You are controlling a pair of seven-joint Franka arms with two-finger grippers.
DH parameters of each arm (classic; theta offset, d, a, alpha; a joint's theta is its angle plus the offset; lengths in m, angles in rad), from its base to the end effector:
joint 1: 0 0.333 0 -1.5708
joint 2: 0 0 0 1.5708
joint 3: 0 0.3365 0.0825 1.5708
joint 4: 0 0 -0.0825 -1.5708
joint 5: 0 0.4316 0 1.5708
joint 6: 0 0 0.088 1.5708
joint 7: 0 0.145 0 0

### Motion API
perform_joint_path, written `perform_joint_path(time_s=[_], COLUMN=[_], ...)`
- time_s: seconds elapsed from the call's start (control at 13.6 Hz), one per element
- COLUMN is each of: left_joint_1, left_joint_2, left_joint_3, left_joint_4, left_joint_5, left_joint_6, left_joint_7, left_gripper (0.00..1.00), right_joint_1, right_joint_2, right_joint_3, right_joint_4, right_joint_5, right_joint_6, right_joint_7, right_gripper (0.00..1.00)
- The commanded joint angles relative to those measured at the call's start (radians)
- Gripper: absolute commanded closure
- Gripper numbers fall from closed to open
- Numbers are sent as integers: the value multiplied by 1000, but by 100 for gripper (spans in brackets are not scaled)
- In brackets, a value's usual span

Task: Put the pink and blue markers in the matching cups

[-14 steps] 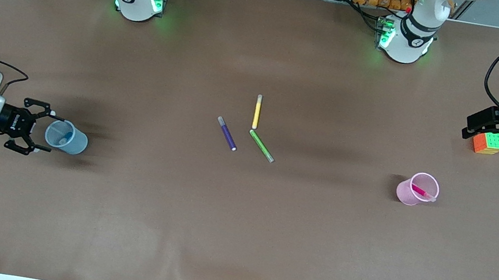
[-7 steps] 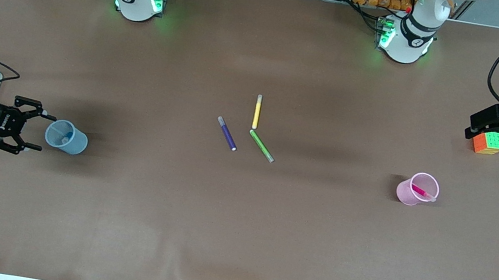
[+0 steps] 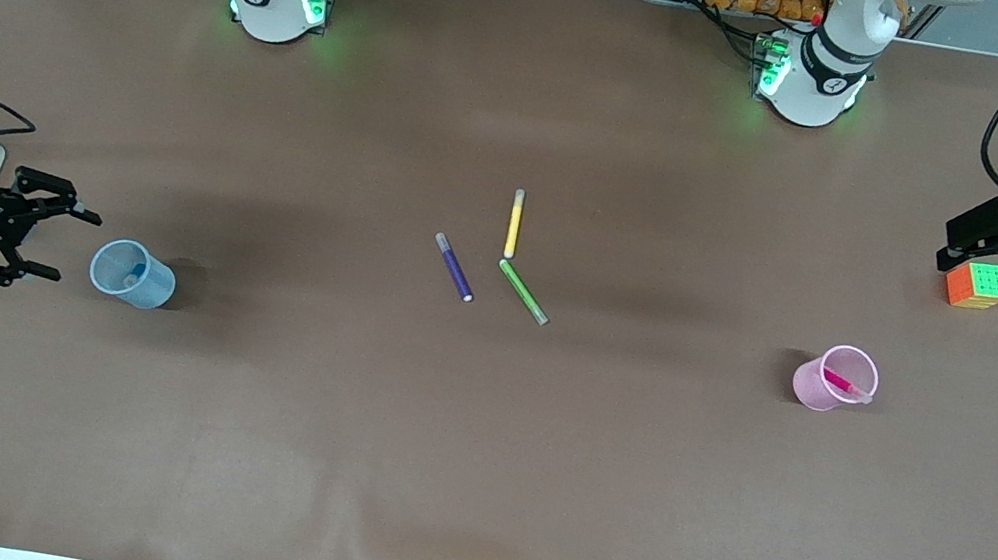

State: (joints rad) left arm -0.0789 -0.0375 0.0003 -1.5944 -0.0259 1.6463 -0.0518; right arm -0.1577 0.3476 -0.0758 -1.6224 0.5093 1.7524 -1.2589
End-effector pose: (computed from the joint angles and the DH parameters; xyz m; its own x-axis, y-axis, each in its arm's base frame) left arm 0.5987 -0.0507 0.6243 0.9958 -0.0246 0.0878 -0.0273 -0.9992 0.0305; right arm 0.6792 -0.0935 0.3828 0.6490 0.6834 0.3344 0.7585 -0.5474 -0.3534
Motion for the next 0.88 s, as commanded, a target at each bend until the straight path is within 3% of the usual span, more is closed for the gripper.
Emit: perform_joint_path(time_s=[0.0,0.81], left_joint_1=[2,5], left_joint_2=[-16,-10], left_joint_3=[10,10], left_joint_4=[2,28], left_joint_5=[15,20], left_joint_6=[-22,-42], left_joint_7=[30,15], left_gripper=[0,0], right_joint_1=[30,138], right_joint_2=[-68,-242], right_joint_3=[2,1], right_joint_4=[-25,-17], right_joint_5=[-73,-398], right_joint_6=[-10,-87], right_joint_7=[139,788], right_gripper=[0,0])
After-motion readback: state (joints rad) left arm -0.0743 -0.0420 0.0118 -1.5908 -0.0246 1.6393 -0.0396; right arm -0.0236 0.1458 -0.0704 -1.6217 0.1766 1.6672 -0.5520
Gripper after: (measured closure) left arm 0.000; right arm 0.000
